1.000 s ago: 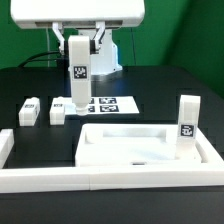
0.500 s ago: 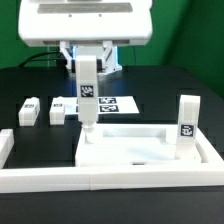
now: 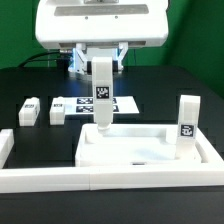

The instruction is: Assemble desk

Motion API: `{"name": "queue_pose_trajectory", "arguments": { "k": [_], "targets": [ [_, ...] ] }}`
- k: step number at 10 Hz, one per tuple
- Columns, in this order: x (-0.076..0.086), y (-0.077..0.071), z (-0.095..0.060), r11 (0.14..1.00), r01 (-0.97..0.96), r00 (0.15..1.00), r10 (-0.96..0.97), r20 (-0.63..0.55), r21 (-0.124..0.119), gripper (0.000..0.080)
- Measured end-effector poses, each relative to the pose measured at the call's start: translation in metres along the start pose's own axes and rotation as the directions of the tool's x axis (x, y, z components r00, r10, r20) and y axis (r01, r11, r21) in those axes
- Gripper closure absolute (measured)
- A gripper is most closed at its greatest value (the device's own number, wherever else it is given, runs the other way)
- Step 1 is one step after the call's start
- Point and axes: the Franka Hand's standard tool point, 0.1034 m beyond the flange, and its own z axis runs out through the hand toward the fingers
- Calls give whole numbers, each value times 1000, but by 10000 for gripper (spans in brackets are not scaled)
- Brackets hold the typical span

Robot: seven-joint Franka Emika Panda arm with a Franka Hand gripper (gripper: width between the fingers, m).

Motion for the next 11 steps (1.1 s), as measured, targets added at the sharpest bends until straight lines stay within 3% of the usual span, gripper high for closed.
{"name": "queue_pose_trajectory", "arguments": {
  "k": [3,11],
  "targets": [
    [-5,15,14,1000,15,1000,-15,18,-18,509],
    [-15,20,34,1000,9,999,-7,42,-30,509]
  ]
}}
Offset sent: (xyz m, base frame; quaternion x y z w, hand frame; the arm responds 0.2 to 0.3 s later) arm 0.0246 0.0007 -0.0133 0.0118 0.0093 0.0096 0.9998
